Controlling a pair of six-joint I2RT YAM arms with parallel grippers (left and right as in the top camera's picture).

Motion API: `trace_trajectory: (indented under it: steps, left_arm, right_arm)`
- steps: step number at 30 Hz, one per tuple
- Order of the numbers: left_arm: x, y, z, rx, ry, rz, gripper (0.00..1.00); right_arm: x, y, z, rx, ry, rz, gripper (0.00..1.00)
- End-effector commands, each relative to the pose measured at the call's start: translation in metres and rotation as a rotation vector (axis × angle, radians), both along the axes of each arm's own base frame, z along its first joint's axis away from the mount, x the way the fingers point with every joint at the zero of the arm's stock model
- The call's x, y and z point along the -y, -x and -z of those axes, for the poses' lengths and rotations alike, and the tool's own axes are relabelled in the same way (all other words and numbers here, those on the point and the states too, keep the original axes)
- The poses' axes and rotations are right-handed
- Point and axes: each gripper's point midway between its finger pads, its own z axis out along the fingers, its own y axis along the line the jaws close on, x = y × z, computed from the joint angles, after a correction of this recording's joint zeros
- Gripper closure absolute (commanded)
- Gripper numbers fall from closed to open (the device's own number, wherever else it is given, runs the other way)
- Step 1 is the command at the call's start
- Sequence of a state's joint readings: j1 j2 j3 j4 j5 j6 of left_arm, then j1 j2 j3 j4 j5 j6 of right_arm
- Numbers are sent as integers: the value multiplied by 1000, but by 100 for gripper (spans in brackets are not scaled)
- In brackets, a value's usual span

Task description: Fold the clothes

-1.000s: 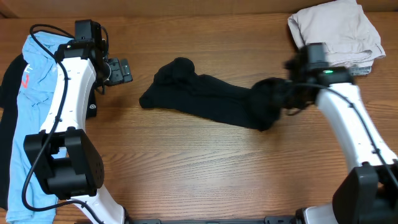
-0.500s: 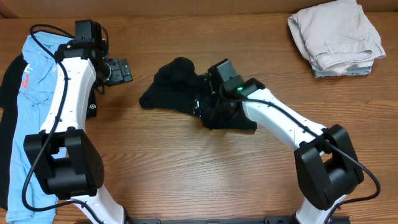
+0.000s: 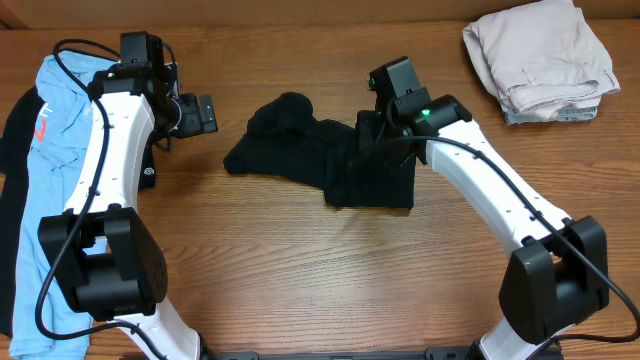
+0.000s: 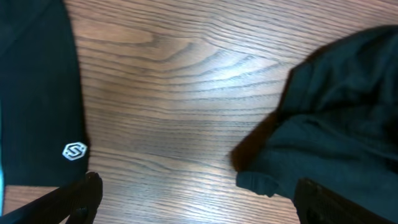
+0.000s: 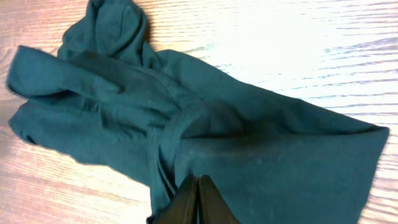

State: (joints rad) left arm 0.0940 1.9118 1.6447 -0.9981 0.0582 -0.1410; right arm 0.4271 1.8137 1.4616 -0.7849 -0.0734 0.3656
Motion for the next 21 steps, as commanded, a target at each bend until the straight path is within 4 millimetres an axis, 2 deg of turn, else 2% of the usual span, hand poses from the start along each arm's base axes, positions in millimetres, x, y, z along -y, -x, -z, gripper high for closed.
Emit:
trace_trajectory:
  steps: [1, 3, 4, 6, 9, 11, 14, 17, 19, 21]
  left_arm:
    - [4, -3, -5, 18, 26, 47, 0]
    - [4, -2, -4, 16, 26, 48, 0]
    - [4, -1, -4, 14, 25, 56, 0]
    - [4, -2, -4, 15, 20, 71, 0]
    - [5, -4, -4, 27, 10, 100, 0]
    - [9, -6, -5, 39, 12, 149, 0]
    - [31, -10, -5, 77, 67, 327, 0]
    - [61, -14, 0, 128, 162, 531, 0]
    - [84, -19, 15, 150, 245, 637, 0]
    - [97, -23, 31, 145, 292, 663, 0]
  right_arm:
    - [-9, 10, 36, -73, -19, -10, 96]
    - [-12, 11, 57, -109, -31, 28, 96]
    - [-14, 8, 73, -130, -39, 54, 96]
    - [-19, 4, 89, -142, -53, 55, 96]
    - [-25, 2, 99, -157, -75, 42, 96]
    - [-26, 0, 98, -148, -79, 41, 90]
    - [-26, -2, 97, -135, -83, 38, 85]
    - [-25, -2, 97, -137, -79, 32, 82]
    - [-24, -1, 98, -144, -76, 35, 79]
    - [-23, 0, 98, -142, -68, 20, 75]
